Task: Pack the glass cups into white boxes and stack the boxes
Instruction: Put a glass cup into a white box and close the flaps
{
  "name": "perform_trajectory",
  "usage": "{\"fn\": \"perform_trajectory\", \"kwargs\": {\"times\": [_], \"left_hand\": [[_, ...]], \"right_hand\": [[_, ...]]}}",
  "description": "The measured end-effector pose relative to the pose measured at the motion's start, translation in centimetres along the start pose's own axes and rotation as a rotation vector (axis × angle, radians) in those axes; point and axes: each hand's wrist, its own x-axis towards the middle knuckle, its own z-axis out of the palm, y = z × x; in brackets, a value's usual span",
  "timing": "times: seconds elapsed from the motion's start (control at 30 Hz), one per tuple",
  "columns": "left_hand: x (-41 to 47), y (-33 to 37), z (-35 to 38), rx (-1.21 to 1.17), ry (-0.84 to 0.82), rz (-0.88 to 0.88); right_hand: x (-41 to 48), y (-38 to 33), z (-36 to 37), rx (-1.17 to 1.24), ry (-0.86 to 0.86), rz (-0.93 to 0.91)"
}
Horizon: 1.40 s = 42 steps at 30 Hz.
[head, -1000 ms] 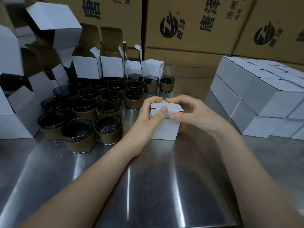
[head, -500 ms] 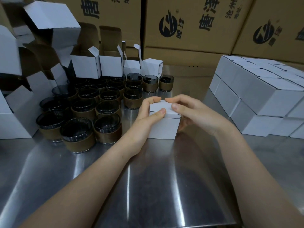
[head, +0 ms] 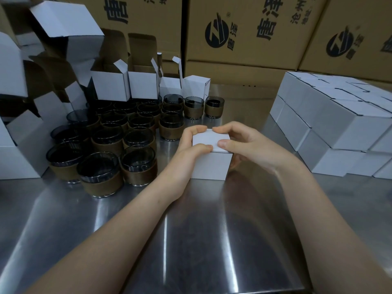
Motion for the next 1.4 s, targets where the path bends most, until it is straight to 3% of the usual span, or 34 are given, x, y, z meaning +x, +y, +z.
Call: {"fn": "perform_trajectory", "kwargs": {"times": [0.93, 1.17, 1.4], "left_hand": [[-0.3, 0.7, 0.6, 0.024, 0.028, 0.002], [0.2, -0.6, 0.8, 0.087, 0.082, 0.086], [0.7, -1.5, 0.6, 0.167, 0.19, 0.115]], "right_hand": [[-0.2, -1.1, 0.0, -0.177, 0.088, 0.003], [-0.6, -2.1, 0.7, -0.383, 0.322, -0.173], [-0.8, -2.9, 2.9, -0.823, 0.366, -0.272]]}}
